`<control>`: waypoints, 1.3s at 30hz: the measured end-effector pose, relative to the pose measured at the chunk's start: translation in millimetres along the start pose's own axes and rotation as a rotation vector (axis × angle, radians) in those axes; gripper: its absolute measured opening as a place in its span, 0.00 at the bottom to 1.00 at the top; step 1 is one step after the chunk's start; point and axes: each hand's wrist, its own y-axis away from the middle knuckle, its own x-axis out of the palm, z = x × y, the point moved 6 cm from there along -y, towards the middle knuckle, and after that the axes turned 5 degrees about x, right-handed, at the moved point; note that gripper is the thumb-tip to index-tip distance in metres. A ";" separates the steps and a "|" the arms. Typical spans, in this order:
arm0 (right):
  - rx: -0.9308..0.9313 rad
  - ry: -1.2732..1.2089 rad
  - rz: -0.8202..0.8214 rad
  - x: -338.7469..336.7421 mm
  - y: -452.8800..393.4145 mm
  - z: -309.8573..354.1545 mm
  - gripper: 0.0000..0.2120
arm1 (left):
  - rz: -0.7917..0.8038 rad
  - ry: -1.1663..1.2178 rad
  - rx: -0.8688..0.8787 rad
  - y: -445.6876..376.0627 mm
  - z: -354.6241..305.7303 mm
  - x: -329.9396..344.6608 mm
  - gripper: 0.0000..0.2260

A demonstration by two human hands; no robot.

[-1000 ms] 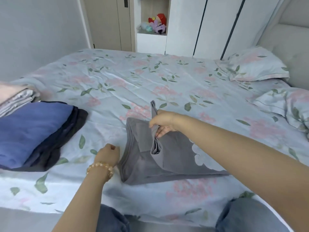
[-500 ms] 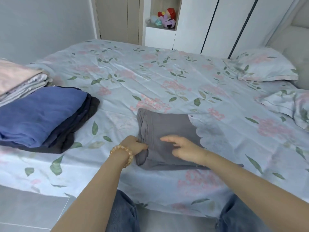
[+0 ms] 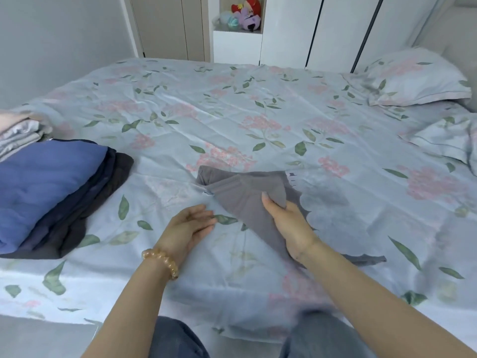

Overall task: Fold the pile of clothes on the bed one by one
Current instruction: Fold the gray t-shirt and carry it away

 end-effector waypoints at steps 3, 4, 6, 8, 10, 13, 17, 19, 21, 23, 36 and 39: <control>0.155 -0.200 0.082 -18.2 -26.5 3.2 0.11 | 0.022 0.062 0.032 -28.5 7.0 7.2 0.21; 0.207 -0.242 0.102 -21.8 -35.4 4.0 0.13 | 0.027 0.067 0.060 -42.9 8.4 11.1 0.23; 0.326 -0.307 0.130 -27.9 -49.3 1.9 0.16 | 0.068 0.030 0.129 -73.5 3.9 22.3 0.26; 0.412 -0.410 0.162 -35.2 -57.6 3.2 0.14 | 0.179 -0.027 0.179 -103.8 -3.7 39.1 0.31; 0.461 -0.465 0.196 -38.9 -56.9 12.6 0.14 | 0.277 -0.052 0.164 -119.6 -10.1 53.7 0.33; 0.514 -0.433 0.206 -45.5 -47.9 39.4 0.15 | 0.344 0.048 0.073 -130.9 -18.5 58.2 0.32; 0.521 -0.334 0.149 -54.0 -24.9 90.7 0.22 | 0.368 0.180 -0.119 -118.9 -44.0 68.4 0.41; 0.495 -0.261 0.106 -61.9 -11.2 127.3 0.25 | 0.308 0.171 -0.179 -103.7 -68.6 76.1 0.40; 0.471 -0.217 0.074 -69.6 3.8 169.2 0.29 | 0.279 0.152 -0.185 -82.2 -103.8 88.1 0.32; 0.447 -0.204 0.073 -73.9 19.4 218.7 0.25 | 0.211 0.130 -0.167 -56.6 -149.5 94.1 0.24; 0.229 -0.123 0.385 25.2 158.1 498.1 0.17 | -0.305 -0.140 0.202 179.8 -496.1 53.2 0.33; 0.201 -0.143 0.442 84.1 182.9 518.7 0.20 | -0.413 -0.108 0.267 218.1 -533.9 1.5 0.26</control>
